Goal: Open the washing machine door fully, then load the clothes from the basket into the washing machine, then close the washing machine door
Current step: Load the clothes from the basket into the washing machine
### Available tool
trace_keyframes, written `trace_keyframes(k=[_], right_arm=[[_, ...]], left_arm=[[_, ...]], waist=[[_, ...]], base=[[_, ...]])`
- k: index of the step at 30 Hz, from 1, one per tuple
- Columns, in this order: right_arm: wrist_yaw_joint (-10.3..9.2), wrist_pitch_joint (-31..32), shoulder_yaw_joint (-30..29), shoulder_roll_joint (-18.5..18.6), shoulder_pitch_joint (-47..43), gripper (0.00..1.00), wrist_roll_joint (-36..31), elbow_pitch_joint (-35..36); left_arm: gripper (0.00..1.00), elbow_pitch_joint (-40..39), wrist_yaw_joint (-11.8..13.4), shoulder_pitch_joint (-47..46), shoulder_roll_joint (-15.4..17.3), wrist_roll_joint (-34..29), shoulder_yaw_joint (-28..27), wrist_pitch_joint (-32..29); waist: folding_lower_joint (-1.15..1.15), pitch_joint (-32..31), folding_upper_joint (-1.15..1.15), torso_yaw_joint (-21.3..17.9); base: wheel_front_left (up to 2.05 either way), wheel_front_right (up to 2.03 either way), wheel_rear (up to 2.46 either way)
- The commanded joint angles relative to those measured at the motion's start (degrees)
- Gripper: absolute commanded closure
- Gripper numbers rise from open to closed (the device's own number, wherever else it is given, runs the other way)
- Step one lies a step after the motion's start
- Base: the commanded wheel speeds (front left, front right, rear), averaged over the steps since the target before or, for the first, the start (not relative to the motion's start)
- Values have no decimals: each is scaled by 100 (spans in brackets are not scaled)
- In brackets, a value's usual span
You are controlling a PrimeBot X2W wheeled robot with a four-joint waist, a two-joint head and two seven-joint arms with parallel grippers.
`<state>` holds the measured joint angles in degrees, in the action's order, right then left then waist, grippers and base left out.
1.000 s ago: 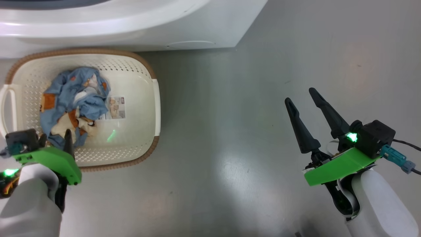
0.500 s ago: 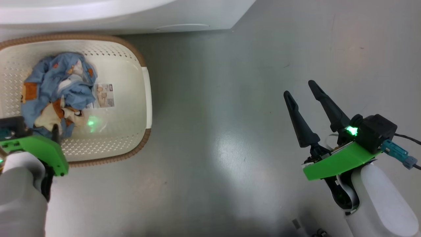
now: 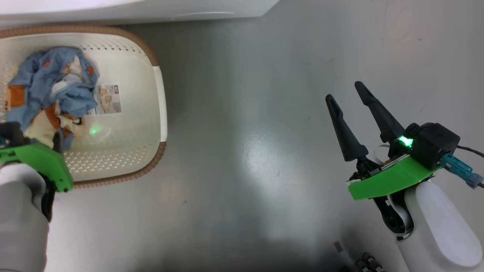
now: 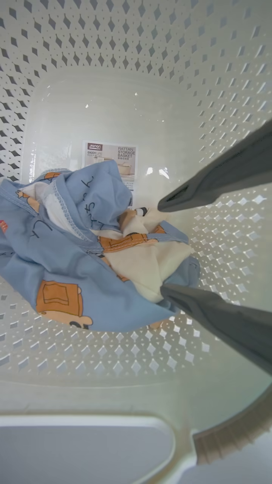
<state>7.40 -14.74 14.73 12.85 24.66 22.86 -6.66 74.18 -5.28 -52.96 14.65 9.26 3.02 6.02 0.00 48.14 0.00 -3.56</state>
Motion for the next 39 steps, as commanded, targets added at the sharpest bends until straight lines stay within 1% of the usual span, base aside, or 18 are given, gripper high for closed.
trace_keyframes(k=[1, 21, 39], right_arm=[[9, -26, 122, -22, -158, 0, -63, 135], [9, -26, 98, -14, -140, 0, -93, 248], [9, -26, 118, 22, -150, 0, -117, 319]], left_arm=[[0, -23, 50, 57, 352, 30, -90, -25], [0, -22, 209, -139, 482, 180, 5, -294], [0, -22, 314, -247, 554, 305, 89, -361]], waist=[[0, 40, 0, -18], [0, 380, 0, -117], [0, 557, 0, -162]], base=[[0, 0, 0], [0, 0, 0], [0, 0, 0]])
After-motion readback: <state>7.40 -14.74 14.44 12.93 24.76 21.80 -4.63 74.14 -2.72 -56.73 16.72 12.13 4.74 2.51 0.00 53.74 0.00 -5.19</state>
